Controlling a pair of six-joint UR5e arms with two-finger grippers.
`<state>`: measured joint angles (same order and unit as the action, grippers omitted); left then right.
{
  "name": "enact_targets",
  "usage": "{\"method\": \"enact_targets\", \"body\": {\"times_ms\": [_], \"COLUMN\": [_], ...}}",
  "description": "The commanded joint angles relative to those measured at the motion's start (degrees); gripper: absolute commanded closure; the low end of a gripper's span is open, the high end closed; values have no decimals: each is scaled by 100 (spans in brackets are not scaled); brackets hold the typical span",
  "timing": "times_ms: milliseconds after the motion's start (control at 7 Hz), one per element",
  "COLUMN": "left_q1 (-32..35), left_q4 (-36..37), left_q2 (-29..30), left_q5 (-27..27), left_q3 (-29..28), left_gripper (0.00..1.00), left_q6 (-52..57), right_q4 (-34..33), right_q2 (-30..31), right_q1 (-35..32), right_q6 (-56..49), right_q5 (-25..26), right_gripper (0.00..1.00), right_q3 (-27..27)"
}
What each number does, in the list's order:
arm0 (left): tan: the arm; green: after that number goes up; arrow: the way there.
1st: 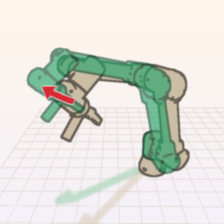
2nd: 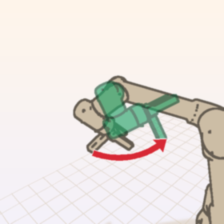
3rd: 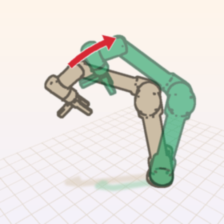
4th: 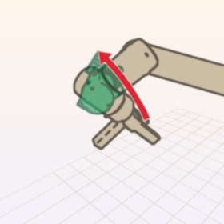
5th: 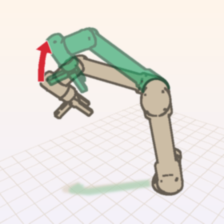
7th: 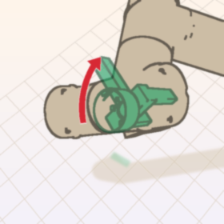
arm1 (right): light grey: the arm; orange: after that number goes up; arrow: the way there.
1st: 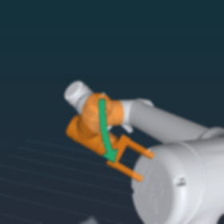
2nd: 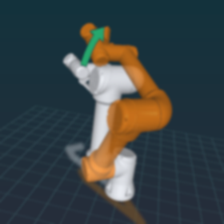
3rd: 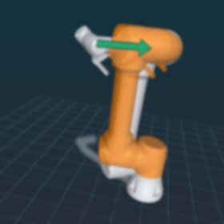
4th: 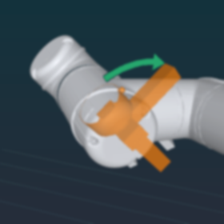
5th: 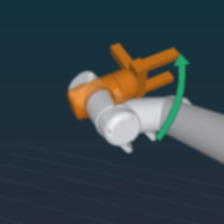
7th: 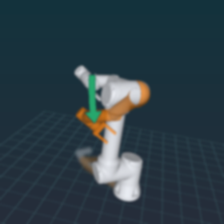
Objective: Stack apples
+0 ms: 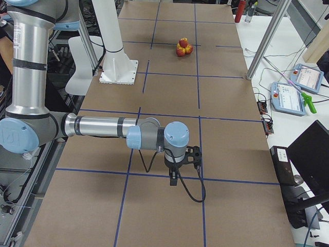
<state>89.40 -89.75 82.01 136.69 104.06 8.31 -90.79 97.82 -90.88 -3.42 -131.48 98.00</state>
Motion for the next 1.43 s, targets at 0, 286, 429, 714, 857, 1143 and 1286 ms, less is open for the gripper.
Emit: {"method": "enact_targets", "body": {"times_ms": [0,286,429,714,857,1143,1286], "left_q1": [16,16,25,34,42,104,104], "left_q4": [36,28,1,-34,-17,1,19], "left_q2": [-18,60,8,-124,-272,-204,-195], "left_q5": [-2,-11,-11,-3,-2,6,6], "left_q3": [105,-17,-235,-281,-177,-184,-150], "left_gripper": [0,0,0,0,0,0,0], "left_q6": [12,12,12,39,309,373,364], "right_q4": [0,0,0,0,0,0,0], "right_q2": [0,0,0,0,0,0,0], "right_q1": [0,0,0,0,0,0,0], "right_q6": [0,0,8,0,0,8,8], "right_q5": [0,0,0,0,0,0,0], "right_gripper": [0,0,0,0,0,0,0], "right_q3": [0,0,0,0,0,0,0]}}
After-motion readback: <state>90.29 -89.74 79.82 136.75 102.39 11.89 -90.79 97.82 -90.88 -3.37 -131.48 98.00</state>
